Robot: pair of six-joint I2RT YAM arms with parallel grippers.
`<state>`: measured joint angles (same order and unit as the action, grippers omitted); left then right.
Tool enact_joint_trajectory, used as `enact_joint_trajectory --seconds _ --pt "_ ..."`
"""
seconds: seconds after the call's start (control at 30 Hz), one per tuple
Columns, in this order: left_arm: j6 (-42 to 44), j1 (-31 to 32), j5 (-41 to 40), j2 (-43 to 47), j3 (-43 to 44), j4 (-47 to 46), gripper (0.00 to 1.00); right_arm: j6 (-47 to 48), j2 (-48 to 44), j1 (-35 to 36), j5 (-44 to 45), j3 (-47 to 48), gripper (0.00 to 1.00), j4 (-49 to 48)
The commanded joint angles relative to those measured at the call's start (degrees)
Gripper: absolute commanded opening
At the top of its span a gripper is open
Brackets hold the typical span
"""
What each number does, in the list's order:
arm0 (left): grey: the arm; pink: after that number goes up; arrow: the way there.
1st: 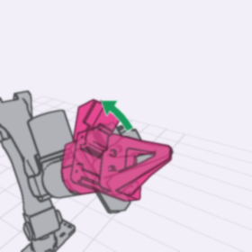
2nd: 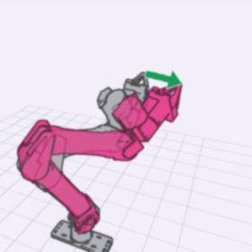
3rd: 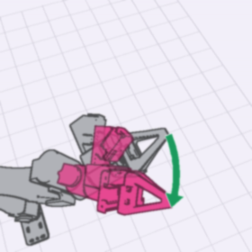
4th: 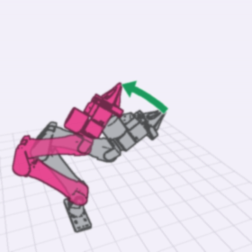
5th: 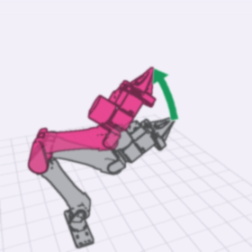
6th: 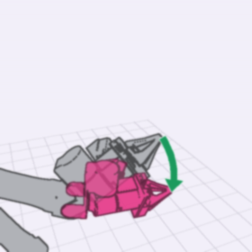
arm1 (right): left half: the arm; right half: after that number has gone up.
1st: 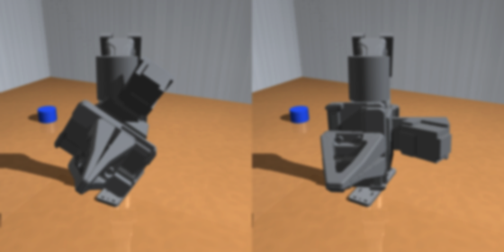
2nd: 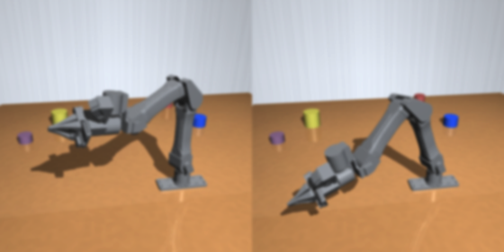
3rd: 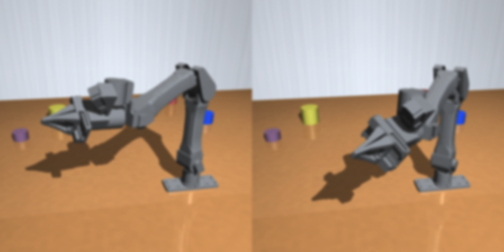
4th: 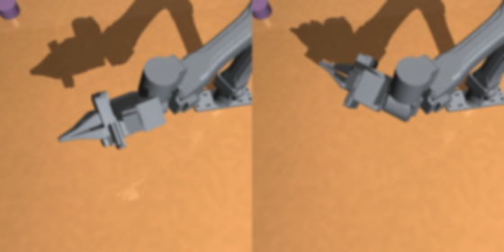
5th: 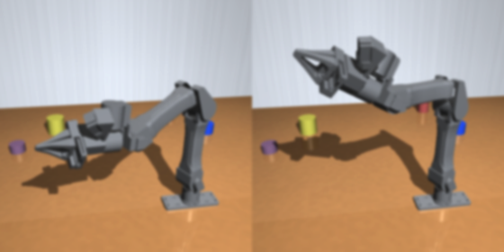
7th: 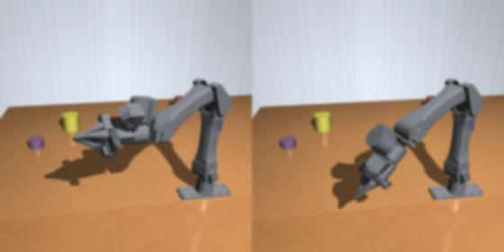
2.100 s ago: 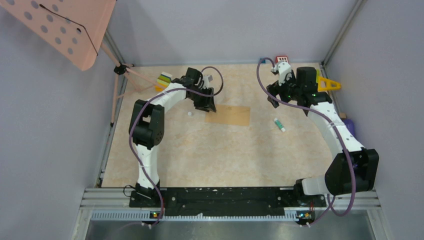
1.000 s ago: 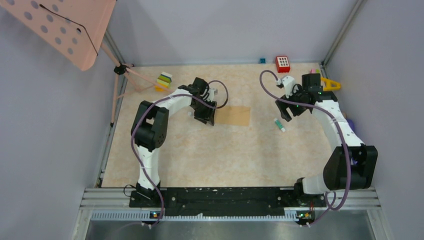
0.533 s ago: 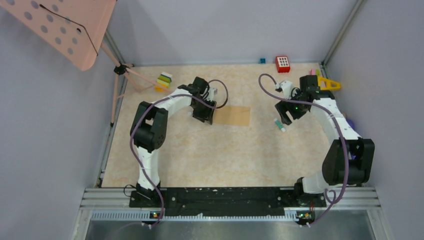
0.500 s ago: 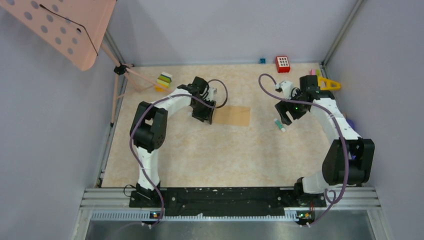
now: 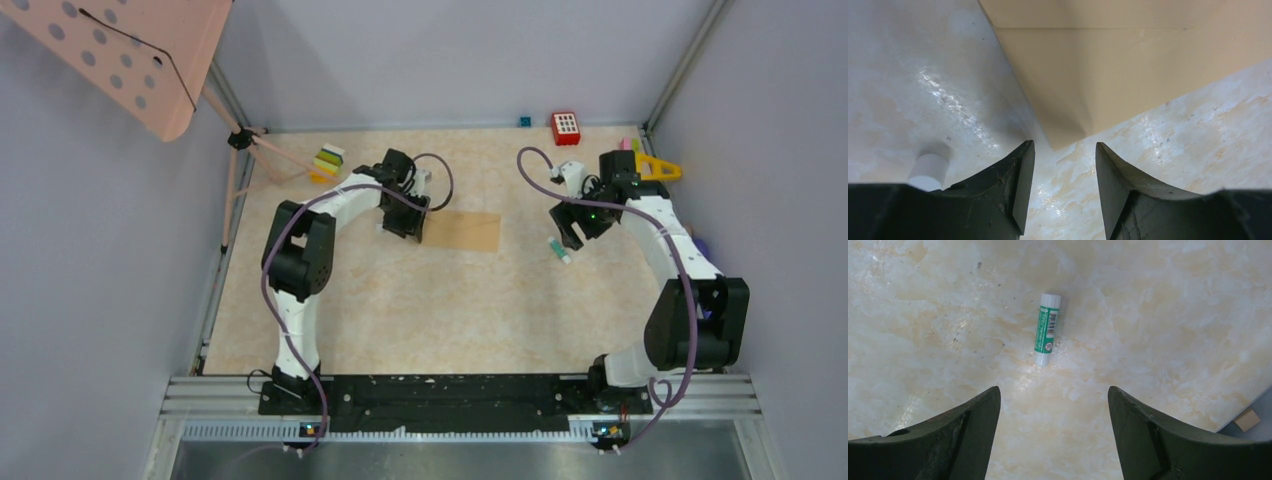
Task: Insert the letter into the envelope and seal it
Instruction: Adjust the envelope at the center of the board, then screw the solid glue.
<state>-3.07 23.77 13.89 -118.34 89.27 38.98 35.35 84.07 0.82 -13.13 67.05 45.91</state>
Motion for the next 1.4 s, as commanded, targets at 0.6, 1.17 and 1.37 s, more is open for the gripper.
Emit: enact_joint_trajectory --seconds 0.6,1.17,1.37 --pt "-0.74 3.13 2.23 -1.09 1.91 -0.57 0.54 1.47 5.02 -2.53 5.31 2.00 0.77 2.28" --pt "6.11 -2.57 6.67 10.65 -2.37 -0.91 0.61 -4.70 26.63 3.15 5.00 20.30 0.65 11.20" --pt "8.34 -4.35 6.82 13.58 -4.18 -0.19 0.61 -5.44 33.84 7.09 9.92 27.19 0.63 17.95"
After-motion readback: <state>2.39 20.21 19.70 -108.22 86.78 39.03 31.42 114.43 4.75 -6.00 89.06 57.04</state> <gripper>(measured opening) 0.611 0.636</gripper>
